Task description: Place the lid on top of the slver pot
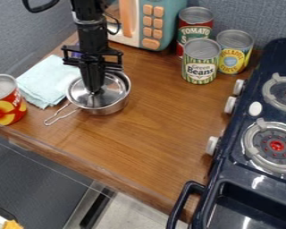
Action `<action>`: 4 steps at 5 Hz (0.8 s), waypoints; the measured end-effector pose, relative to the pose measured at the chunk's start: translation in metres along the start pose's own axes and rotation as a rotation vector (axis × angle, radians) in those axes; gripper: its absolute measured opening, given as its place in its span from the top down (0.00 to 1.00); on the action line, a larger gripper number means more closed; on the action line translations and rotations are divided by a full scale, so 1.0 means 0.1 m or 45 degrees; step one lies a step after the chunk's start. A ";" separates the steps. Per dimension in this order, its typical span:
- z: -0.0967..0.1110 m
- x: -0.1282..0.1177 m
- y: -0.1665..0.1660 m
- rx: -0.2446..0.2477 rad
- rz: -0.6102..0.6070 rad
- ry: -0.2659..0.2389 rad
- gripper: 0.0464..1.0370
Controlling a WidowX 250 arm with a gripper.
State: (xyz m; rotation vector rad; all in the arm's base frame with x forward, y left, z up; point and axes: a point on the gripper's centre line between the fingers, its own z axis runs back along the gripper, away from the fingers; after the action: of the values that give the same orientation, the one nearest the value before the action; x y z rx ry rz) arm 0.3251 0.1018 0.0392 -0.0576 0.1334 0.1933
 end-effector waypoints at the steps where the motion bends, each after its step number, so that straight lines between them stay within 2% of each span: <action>1: 0.01 0.05 -0.02 -0.018 -0.012 -0.016 1.00; 4: 0.00 0.11 -0.05 -0.030 -0.019 -0.042 0.97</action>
State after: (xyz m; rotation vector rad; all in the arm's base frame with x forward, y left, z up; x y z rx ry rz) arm 0.3364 0.0991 0.0379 -0.0788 0.0980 0.1808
